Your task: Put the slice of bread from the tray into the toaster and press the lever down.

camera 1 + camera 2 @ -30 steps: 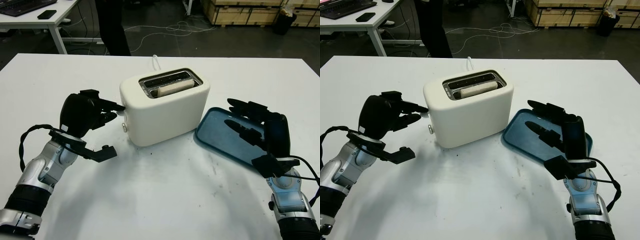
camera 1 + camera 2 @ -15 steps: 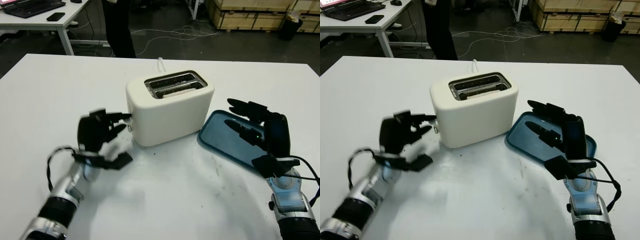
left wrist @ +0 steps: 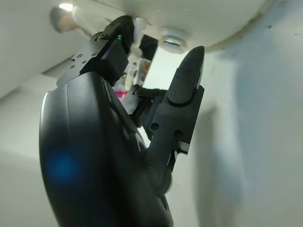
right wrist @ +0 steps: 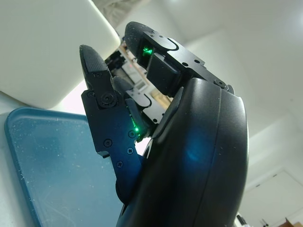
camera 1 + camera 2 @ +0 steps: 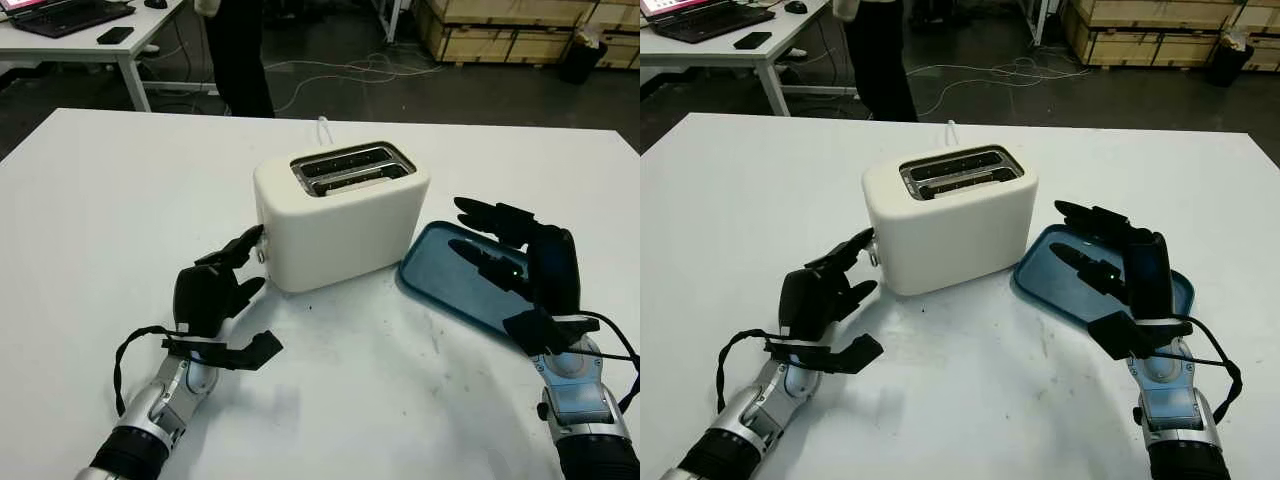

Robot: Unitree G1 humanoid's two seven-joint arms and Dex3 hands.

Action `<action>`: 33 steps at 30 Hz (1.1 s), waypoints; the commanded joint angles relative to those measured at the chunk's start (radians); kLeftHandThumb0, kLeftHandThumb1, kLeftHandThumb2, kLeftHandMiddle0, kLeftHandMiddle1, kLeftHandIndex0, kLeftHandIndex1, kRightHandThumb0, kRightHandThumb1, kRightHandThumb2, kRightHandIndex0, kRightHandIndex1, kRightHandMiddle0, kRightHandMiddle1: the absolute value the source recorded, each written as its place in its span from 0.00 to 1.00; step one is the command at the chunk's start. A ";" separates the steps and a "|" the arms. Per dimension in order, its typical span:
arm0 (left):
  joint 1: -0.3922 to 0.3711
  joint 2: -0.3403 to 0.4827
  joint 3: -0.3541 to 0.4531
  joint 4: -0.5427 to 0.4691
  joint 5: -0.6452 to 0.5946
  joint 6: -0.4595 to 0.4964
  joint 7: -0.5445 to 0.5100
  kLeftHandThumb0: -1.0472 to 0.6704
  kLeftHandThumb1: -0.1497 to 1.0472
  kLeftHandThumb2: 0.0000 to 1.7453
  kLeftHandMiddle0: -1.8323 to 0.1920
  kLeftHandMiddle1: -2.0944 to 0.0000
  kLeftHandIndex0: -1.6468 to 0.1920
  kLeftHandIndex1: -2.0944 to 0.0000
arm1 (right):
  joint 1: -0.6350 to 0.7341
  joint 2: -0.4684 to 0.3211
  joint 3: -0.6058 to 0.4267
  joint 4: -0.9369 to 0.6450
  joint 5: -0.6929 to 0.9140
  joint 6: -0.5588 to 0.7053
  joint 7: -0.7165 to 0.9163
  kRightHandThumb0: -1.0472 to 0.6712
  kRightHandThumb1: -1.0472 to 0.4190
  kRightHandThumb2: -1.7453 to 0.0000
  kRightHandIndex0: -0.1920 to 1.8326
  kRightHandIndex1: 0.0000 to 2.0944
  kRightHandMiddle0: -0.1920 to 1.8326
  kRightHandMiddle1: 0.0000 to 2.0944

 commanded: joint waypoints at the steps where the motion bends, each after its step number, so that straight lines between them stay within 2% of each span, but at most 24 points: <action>1: -0.013 -0.025 -0.070 0.021 0.036 0.002 -0.093 0.51 0.85 0.00 0.50 0.24 0.20 0.96 | -0.013 0.005 0.000 -0.010 0.013 -0.007 0.008 0.42 0.18 1.00 0.60 0.00 0.56 0.00; 6: -0.026 -0.001 -0.076 0.020 0.052 -0.015 -0.076 0.50 0.86 0.00 0.50 0.29 0.19 0.95 | -0.012 0.008 0.000 -0.012 0.013 -0.008 0.010 0.42 0.17 1.00 0.61 0.00 0.56 0.00; 8: -0.033 0.019 -0.079 0.009 0.061 -0.018 -0.084 0.51 0.85 0.00 0.48 0.27 0.19 0.95 | -0.013 0.008 0.000 -0.011 0.014 -0.010 0.010 0.42 0.17 1.00 0.61 0.00 0.56 0.00; 10: -0.039 0.062 -0.088 -0.070 0.090 0.068 -0.196 0.49 0.88 0.01 0.50 0.27 0.20 0.95 | -0.014 0.008 -0.001 -0.009 0.015 -0.013 0.009 0.42 0.17 1.00 0.61 0.00 0.56 0.00; 14: -0.055 0.136 -0.109 -0.254 0.133 0.243 -0.472 0.48 0.89 0.06 0.50 0.34 0.20 0.94 | -0.010 0.006 -0.004 -0.020 0.011 -0.003 0.008 0.42 0.17 1.00 0.61 0.00 0.56 0.00; 19: -0.074 0.173 -0.146 -0.438 0.147 0.411 -0.745 0.49 0.89 0.07 0.49 0.34 0.16 0.90 | -0.011 0.003 -0.009 -0.016 0.017 -0.010 0.009 0.45 0.17 1.00 0.62 0.01 0.57 0.00; 20: -0.076 0.177 -0.151 -0.468 0.137 0.433 -0.785 0.50 0.89 0.05 0.50 0.31 0.16 0.86 | -0.009 0.002 -0.010 -0.020 0.020 -0.002 0.011 0.45 0.17 1.00 0.62 0.00 0.57 0.00; 22: -0.086 0.188 -0.165 -0.520 0.130 0.469 -0.875 0.51 0.89 0.05 0.50 0.29 0.28 0.62 | -0.007 -0.003 -0.012 -0.028 0.020 0.004 0.016 0.44 0.17 1.00 0.62 0.00 0.56 0.00; 24: -0.092 0.195 -0.172 -0.552 0.123 0.490 -0.935 0.52 0.89 0.04 0.47 0.30 0.34 0.52 | -0.005 -0.006 -0.012 -0.036 0.019 0.010 0.020 0.43 0.16 1.00 0.62 0.00 0.56 0.00; 29: -0.111 0.198 -0.169 -0.614 0.112 0.547 -1.055 0.52 0.89 0.03 0.43 0.34 0.36 0.47 | -0.003 -0.004 -0.015 -0.044 0.020 0.013 0.020 0.42 0.16 1.00 0.62 0.00 0.56 0.00; 33: -0.127 0.201 -0.161 -0.632 0.124 0.539 -1.085 0.52 0.89 0.02 0.44 0.34 0.37 0.46 | -0.002 -0.001 -0.019 -0.049 0.020 0.017 0.023 0.42 0.15 1.00 0.62 0.00 0.56 0.00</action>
